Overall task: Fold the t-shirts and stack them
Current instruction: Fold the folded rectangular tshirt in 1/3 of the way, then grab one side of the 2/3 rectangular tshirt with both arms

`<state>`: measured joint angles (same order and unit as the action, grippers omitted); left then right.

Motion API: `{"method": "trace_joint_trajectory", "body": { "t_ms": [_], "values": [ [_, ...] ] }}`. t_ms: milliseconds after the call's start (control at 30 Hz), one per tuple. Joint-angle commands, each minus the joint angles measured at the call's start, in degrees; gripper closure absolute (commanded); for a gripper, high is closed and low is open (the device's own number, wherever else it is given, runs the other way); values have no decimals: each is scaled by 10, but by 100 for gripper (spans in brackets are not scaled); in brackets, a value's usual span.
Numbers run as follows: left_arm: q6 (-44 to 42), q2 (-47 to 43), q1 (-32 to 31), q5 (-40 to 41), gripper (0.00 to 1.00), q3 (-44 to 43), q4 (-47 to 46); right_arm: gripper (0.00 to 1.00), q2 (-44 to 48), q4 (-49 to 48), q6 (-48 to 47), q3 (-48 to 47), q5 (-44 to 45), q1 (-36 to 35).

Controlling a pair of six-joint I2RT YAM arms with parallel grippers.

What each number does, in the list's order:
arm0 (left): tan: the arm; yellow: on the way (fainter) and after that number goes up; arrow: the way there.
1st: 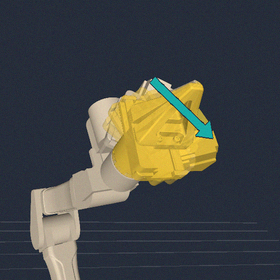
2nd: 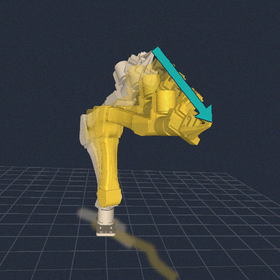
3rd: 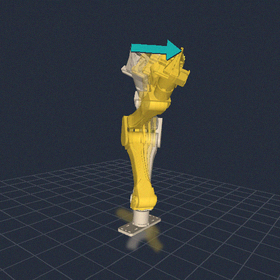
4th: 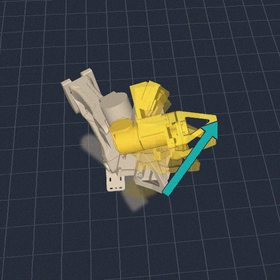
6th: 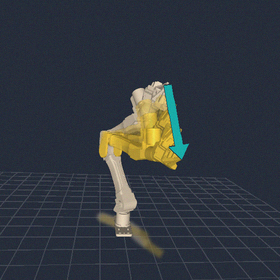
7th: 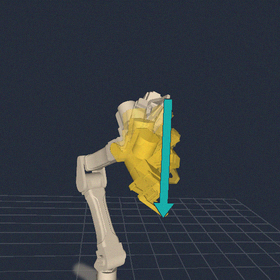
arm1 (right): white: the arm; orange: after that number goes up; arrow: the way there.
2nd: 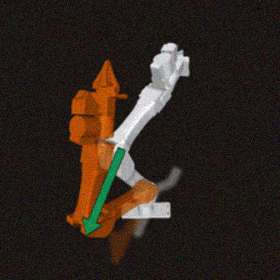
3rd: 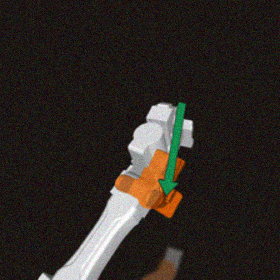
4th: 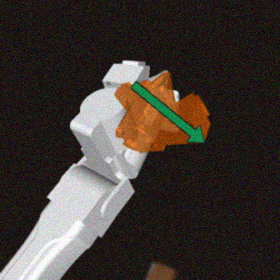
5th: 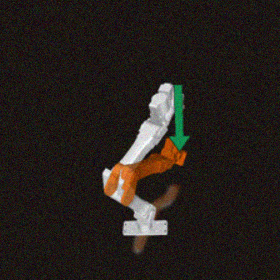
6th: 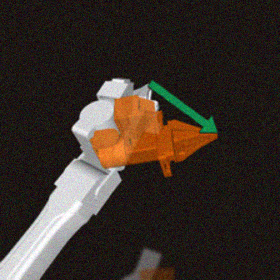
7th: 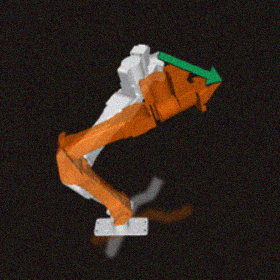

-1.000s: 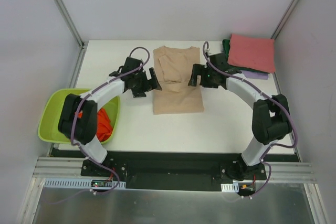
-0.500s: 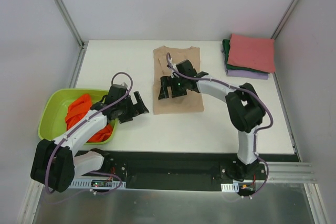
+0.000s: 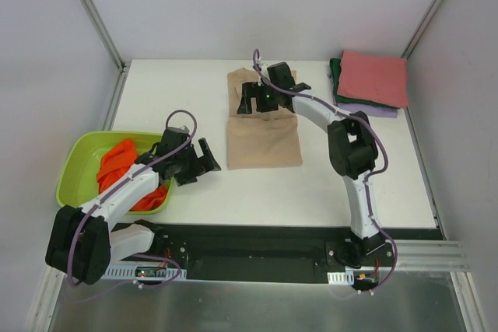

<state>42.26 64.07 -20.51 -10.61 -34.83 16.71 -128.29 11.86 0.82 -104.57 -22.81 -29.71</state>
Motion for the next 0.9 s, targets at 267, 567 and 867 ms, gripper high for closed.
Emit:
{"method": "trace_joint_trajectory", "body": {
  "t_ms": [267, 567, 867],
  "values": [
    [8, 133, -8, -73, 18, -62, -96, 4, 370, -18, -35, 305, 152, -6],
    [10, 238, -30, -76, 37, -105, -124, 4, 613, -19, 37, 601, 257, 15],
    [7, 306, -41, -63, 60, -131, -123, 1, 625, -36, 69, 681, 212, 35]
  ]
}}
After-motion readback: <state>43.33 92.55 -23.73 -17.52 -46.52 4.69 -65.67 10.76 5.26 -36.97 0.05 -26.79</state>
